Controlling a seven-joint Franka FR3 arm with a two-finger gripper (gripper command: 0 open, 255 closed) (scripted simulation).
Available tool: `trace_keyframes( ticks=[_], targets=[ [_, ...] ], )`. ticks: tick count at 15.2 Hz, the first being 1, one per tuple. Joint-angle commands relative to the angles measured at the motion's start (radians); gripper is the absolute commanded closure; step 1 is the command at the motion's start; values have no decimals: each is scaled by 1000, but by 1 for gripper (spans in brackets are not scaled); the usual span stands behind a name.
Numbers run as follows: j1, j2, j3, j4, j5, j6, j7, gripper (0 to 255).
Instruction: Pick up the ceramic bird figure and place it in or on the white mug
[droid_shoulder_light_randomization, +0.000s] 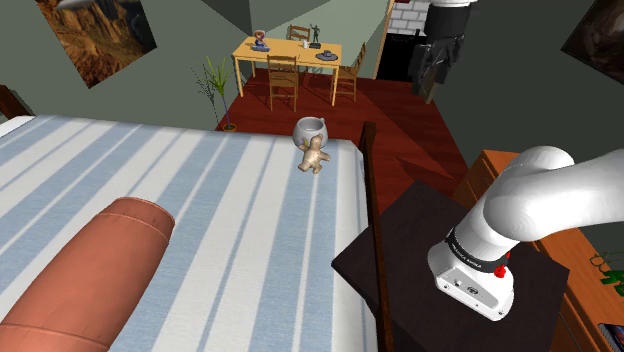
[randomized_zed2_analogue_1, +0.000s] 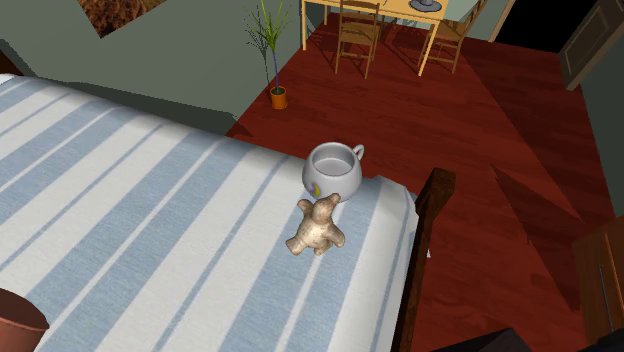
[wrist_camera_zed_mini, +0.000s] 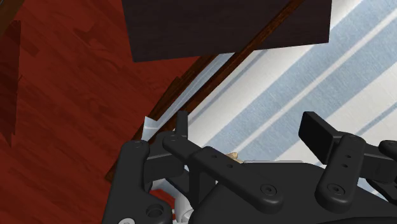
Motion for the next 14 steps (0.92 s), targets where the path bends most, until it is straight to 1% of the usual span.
trace_keyframes(
  ticks=[1,8,14],
  targets=[
    [0,0,0,0,0,0,0,0],
    [16,146,-68,-94,5,258,-82,0],
    [39,328,-122,-117,34,473,-164,0]
  ],
)
